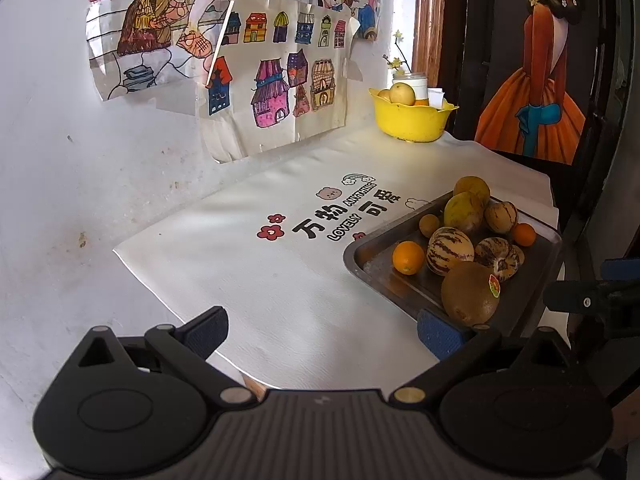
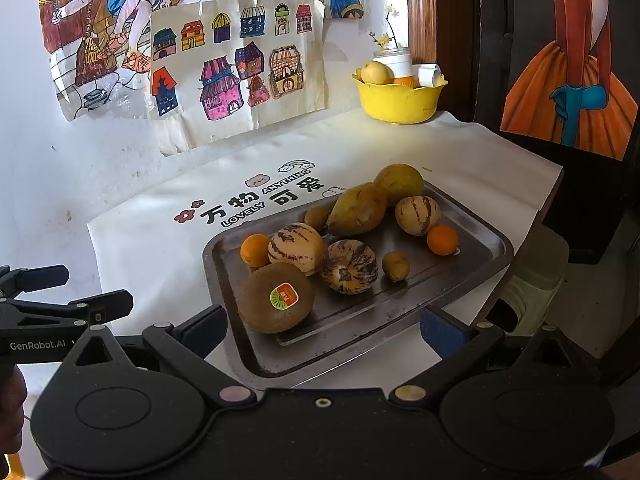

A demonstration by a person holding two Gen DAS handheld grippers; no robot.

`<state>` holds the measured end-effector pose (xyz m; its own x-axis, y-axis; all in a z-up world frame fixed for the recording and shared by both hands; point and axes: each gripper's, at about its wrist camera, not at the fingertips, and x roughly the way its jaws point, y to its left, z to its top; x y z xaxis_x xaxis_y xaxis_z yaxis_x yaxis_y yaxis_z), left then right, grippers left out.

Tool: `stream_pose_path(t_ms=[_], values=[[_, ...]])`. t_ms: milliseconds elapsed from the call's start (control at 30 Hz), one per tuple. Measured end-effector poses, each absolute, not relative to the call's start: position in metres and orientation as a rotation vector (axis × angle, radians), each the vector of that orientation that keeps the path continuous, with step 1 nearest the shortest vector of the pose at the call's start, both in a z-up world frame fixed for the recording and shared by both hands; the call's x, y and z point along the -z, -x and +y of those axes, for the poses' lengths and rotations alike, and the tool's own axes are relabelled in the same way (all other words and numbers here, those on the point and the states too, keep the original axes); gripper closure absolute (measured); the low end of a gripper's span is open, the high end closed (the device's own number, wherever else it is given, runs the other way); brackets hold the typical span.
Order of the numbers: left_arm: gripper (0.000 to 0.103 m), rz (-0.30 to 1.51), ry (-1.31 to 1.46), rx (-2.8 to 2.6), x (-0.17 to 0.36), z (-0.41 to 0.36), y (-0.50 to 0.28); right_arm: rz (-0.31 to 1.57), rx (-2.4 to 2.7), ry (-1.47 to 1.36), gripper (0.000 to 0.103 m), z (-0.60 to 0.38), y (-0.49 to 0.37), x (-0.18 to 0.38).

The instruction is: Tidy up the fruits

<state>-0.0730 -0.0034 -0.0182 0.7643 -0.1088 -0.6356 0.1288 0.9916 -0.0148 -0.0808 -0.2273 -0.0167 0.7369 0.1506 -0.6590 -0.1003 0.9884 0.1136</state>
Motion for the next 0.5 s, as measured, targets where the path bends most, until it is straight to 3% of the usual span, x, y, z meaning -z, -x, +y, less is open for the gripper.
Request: stream_pose_path(t_ms=[500], values=[[0.0, 0.687, -0.034, 0.134, 0.0193, -0.0054, 0.0734, 0.729, -0.139, -0.073, 0.001, -0.2277, 0.0805, 0.0168]])
